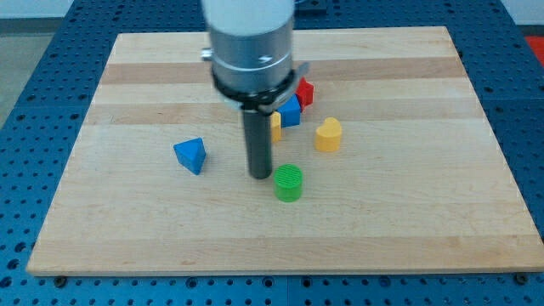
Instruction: Slide the blue triangle towards the center
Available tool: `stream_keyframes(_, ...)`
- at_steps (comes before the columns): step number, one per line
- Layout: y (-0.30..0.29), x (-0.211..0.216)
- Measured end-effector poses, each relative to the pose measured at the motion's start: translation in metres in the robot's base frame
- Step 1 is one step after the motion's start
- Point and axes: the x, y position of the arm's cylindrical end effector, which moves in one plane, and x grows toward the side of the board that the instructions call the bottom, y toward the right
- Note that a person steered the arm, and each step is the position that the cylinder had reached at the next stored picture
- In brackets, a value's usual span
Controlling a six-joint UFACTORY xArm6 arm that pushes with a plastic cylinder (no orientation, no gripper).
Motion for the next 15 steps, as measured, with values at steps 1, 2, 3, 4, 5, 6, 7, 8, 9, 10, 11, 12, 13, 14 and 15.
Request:
stream_keyframes(1, -0.043, 0.02)
stream_keyframes(2, -0.083, 0.024)
stream_keyframes(3, -0.101, 0.004)
stream_keyframes(4, -0.101, -0.012)
stream_keyframes(5, -0.096, -0.015)
stream_keyframes(6, -0.09, -0.022)
stream_keyframes(7, -0.091, -0.028)
stream_keyframes(8, -0.091, -0.036)
stream_keyframes(9, -0.091, -0.051)
stream_keyframes(10, -0.091, -0.06)
stream_keyframes(11, -0.091, -0.073)
stream_keyframes(12, -0.091, -0.078)
stream_keyframes(13, -0.087, -0.067)
stream_keyframes(14, -0.069, -0.057)
stream_keyframes(15, -0.044, -0.057)
